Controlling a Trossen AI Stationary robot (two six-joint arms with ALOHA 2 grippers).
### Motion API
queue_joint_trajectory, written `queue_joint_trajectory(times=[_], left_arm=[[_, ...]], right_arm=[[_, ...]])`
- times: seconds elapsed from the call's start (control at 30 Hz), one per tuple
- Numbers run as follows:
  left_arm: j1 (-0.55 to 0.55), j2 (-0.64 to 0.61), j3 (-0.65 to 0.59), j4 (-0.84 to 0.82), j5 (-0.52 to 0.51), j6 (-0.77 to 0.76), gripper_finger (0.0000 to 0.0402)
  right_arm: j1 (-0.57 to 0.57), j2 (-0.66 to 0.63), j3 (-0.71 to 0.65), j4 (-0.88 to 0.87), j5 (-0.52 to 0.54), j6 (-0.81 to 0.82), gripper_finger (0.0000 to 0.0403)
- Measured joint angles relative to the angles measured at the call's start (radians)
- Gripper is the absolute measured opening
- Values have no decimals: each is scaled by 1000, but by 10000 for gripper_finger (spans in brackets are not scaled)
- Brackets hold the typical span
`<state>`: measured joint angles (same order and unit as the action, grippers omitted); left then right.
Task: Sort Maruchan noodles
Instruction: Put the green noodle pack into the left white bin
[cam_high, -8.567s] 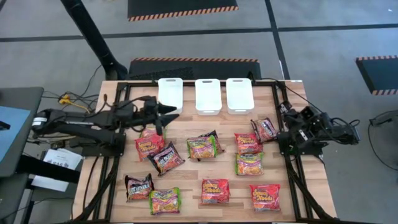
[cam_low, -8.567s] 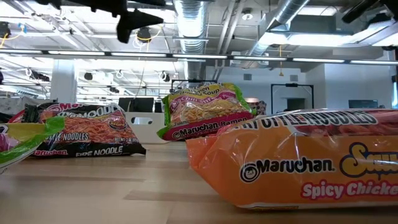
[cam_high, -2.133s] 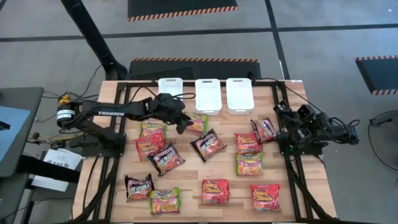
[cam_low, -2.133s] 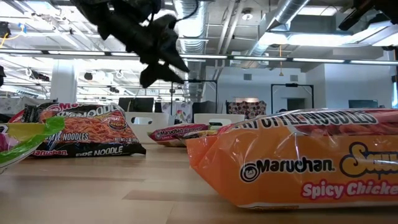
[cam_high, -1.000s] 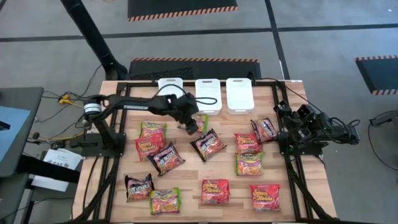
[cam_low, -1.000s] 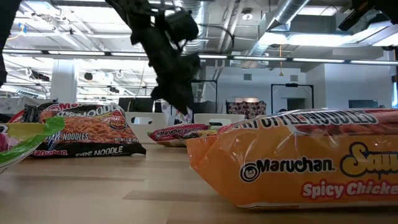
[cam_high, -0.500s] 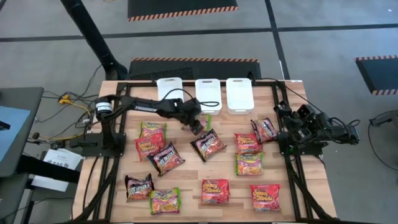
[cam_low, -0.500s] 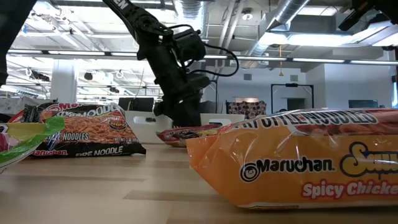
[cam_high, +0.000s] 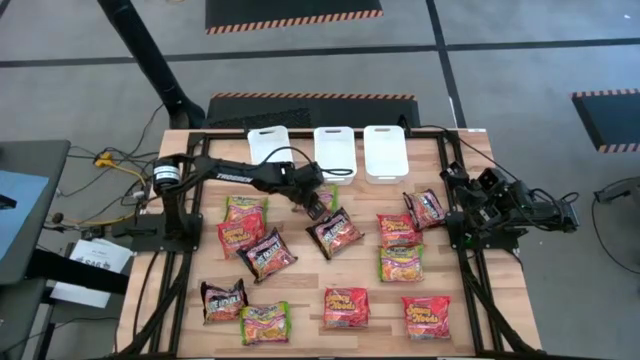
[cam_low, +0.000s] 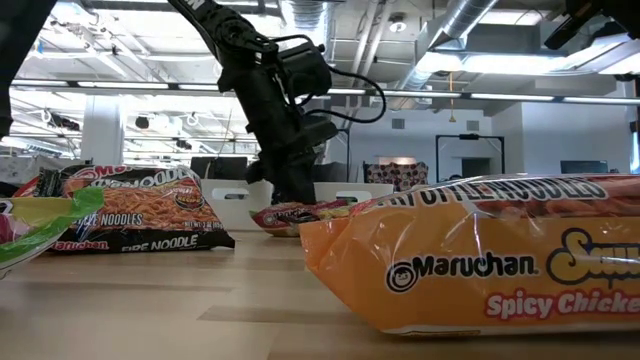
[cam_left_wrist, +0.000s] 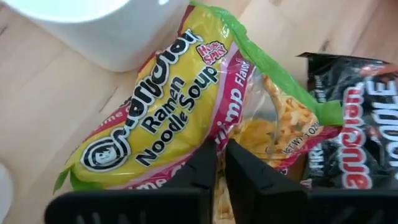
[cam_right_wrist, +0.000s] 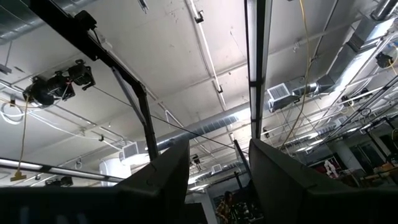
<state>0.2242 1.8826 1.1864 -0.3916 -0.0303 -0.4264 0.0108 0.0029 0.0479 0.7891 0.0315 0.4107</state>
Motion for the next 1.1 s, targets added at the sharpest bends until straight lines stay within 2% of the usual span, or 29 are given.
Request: queue_joint_trajectory(times=[0.17,0.3,0.53,0.97,1.1], left_arm=[[-26,-11,-4,32,54,39,2],[-53,-47,-6,24,55,39,1],[-93,-129,-6,35,-46,41,0],[-107,-300,-4,13,-163,56,0],[-109,-380,-3,-10,-259,85,0]], right_arm=[[0,0,0,0,0,0,191],[0,0,0,0,0,0,191],[0,0,0,0,0,0,191],[0,0,0,-4,0,-4,191],[0,0,0,-4,0,-4,191]])
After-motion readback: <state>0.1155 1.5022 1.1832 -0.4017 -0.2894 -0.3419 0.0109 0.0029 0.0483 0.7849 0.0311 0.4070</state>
